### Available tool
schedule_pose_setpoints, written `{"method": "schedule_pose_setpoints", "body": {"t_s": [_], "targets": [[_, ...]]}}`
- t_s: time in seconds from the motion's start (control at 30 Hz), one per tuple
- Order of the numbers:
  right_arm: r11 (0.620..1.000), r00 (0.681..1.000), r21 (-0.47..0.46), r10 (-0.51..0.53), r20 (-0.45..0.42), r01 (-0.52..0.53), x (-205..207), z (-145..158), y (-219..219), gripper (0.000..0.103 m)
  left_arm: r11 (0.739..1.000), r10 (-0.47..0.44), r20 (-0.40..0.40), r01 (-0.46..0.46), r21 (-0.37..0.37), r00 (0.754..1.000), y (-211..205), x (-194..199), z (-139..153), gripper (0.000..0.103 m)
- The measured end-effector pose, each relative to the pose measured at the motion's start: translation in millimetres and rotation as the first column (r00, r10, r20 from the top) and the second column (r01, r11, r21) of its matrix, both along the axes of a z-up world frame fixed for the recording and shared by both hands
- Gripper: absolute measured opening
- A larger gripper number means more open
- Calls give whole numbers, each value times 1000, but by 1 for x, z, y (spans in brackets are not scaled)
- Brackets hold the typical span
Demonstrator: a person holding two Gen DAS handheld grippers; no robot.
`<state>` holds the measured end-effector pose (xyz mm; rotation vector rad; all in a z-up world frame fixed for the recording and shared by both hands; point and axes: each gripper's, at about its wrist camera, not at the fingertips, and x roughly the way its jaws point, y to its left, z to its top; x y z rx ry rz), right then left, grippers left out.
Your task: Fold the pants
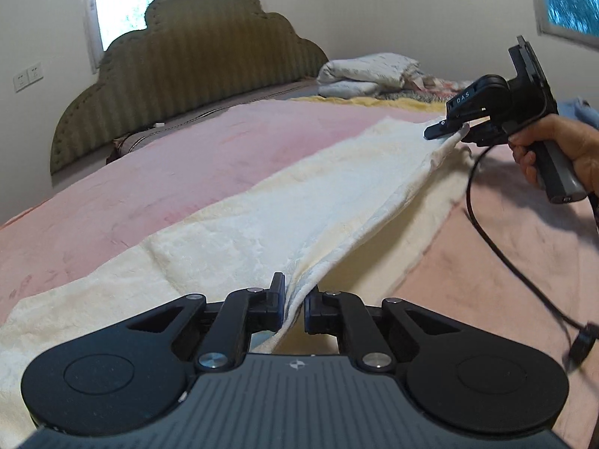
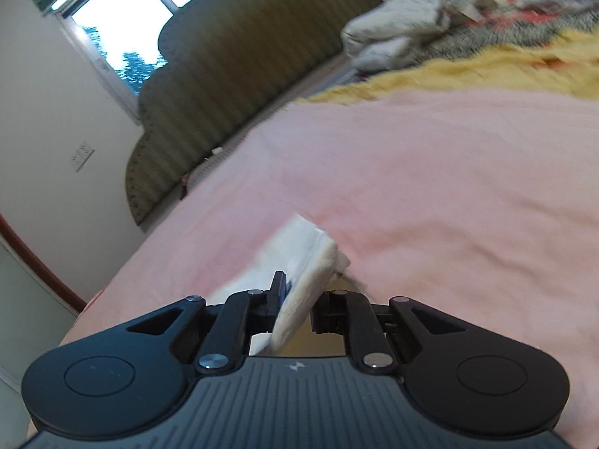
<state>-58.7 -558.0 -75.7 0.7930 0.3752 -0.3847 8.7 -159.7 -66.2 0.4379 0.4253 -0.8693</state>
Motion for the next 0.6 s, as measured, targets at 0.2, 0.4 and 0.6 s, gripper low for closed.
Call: {"method": "schedule_pose_setpoints", "body": {"t_s": [0.2,0.4,0.6], "targets": [[996,997,-89,8,-72,-14,-15,-4,12,13,998,-40,-1,40,55,999,-1,1,-8,9],[984,982,-153,59,-182,-88,-10,0,15,19,995,-40,30,37,90,999,2,-3,-11,43],[872,893,-475,-299,-336,113,-26,32,11,100,997,-63,-64,61,-37,996,20,6,16,72]]}}
